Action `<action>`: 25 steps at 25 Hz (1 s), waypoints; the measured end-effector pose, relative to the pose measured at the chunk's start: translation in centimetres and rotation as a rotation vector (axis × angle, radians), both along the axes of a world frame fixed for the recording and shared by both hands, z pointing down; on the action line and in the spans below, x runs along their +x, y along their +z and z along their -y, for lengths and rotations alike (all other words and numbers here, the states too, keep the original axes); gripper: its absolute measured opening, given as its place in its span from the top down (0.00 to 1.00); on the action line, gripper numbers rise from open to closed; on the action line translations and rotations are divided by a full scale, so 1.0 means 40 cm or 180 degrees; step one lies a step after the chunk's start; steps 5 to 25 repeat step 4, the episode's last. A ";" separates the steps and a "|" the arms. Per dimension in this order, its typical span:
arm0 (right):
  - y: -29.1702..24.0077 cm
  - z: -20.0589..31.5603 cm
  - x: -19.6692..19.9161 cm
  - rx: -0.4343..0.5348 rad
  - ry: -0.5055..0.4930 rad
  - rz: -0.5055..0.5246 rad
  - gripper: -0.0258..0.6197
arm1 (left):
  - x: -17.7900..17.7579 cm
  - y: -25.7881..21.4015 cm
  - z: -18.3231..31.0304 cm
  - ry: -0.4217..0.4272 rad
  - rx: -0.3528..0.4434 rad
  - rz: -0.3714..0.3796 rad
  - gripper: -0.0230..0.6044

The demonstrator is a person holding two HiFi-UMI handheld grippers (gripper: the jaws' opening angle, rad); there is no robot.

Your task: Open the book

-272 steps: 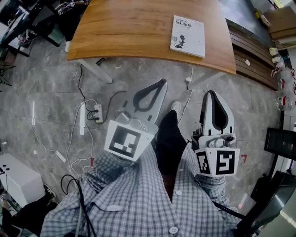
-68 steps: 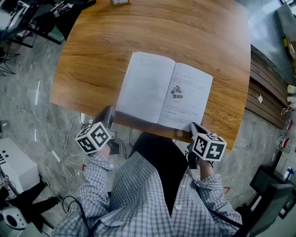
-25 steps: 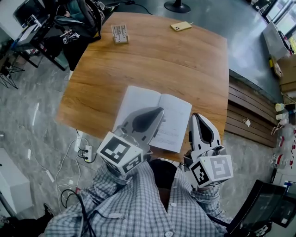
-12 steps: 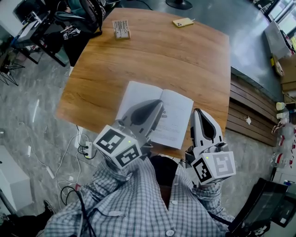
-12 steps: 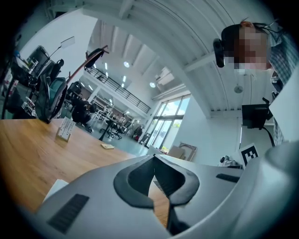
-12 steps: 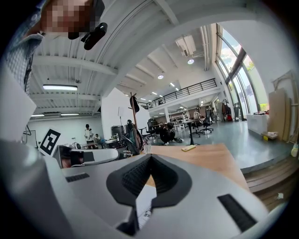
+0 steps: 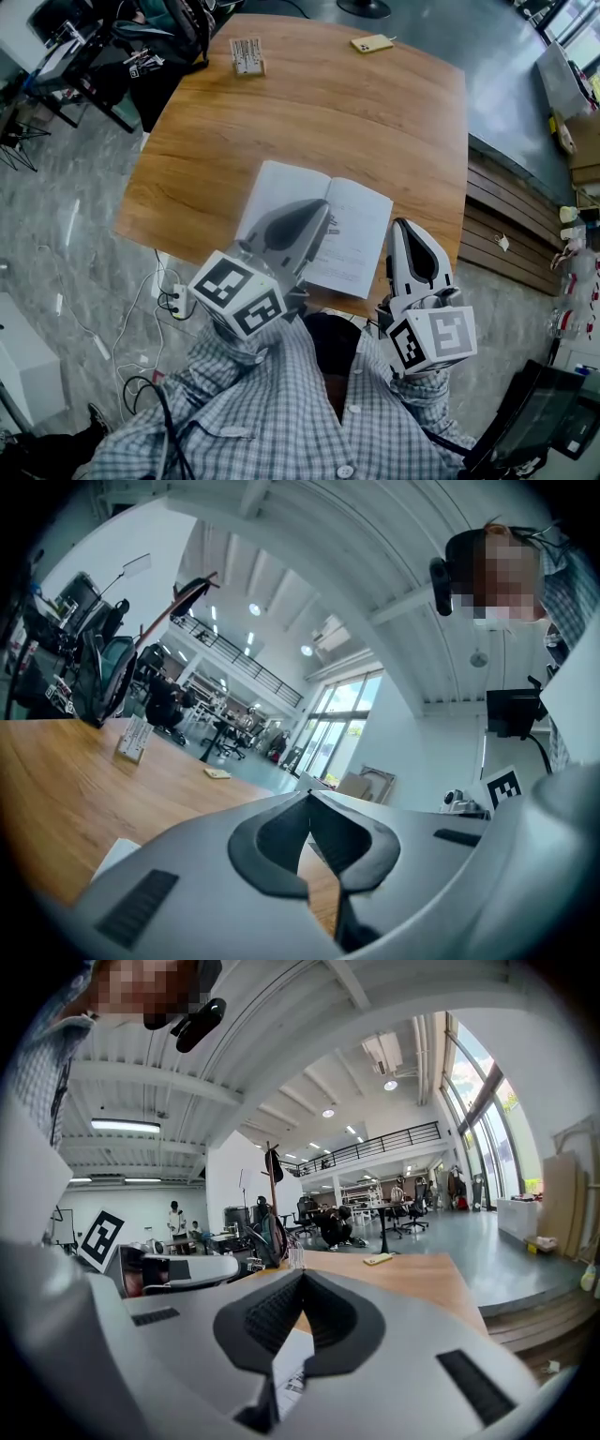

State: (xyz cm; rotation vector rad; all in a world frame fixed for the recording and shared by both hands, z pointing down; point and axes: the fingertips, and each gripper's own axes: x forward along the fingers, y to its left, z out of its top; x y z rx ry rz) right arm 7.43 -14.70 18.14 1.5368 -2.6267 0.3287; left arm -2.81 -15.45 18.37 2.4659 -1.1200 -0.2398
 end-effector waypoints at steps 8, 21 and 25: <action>0.002 -0.009 -0.001 -0.0018 -0.0010 0.0012 0.93 | 0.001 0.000 -0.007 0.0000 0.0005 0.0013 0.95; 0.002 -0.009 -0.001 -0.0018 -0.0010 0.0012 0.93 | 0.001 0.000 -0.007 0.0000 0.0005 0.0013 0.95; 0.002 -0.009 -0.001 -0.0018 -0.0010 0.0012 0.93 | 0.001 0.000 -0.007 0.0000 0.0005 0.0013 0.95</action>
